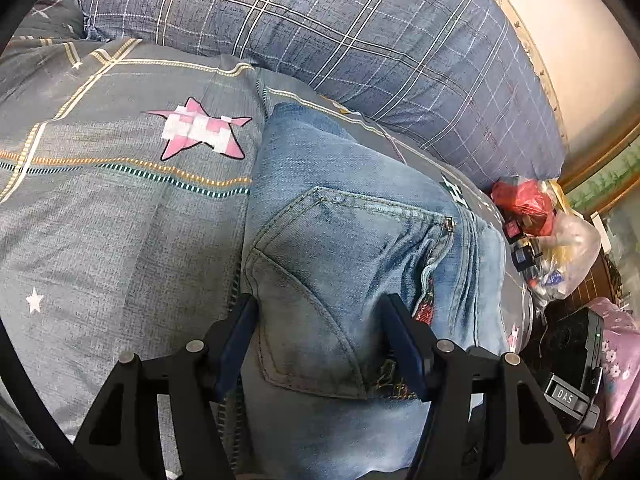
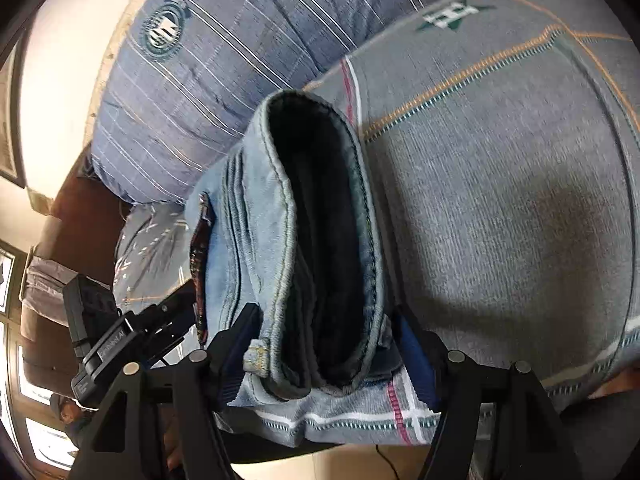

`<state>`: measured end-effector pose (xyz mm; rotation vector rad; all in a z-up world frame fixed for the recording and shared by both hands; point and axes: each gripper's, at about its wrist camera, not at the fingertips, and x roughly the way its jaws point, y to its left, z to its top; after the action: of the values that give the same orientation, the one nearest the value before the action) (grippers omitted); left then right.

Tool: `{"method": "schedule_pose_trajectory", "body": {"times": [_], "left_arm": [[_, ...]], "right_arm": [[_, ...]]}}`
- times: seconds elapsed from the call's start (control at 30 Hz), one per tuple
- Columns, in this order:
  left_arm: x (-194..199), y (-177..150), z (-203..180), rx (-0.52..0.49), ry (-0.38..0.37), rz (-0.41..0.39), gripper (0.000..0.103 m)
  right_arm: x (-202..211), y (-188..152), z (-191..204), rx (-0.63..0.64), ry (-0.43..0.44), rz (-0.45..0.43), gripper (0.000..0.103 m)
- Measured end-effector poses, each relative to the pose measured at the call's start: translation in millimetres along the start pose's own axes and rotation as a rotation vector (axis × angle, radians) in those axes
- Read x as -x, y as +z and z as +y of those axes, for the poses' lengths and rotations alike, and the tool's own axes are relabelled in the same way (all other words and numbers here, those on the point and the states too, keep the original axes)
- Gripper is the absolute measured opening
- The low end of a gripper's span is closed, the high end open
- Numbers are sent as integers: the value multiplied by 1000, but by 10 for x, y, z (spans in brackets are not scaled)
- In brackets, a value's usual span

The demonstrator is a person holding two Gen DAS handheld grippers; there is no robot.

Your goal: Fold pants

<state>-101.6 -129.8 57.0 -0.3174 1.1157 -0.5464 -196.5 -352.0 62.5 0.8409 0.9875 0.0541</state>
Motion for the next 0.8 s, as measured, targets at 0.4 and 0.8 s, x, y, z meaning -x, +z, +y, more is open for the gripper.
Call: {"method": "schedule_pose_trajectory", "body": {"times": [0.4,0.8], "left_arm": [[-152,-38,208,110,-104,60,48],[294,3,-54,14,-197,-67,20]], "right_arm": [[-159,10,11,-10,-25,7,66],[81,-118,344,99,2,-84,41]]}}
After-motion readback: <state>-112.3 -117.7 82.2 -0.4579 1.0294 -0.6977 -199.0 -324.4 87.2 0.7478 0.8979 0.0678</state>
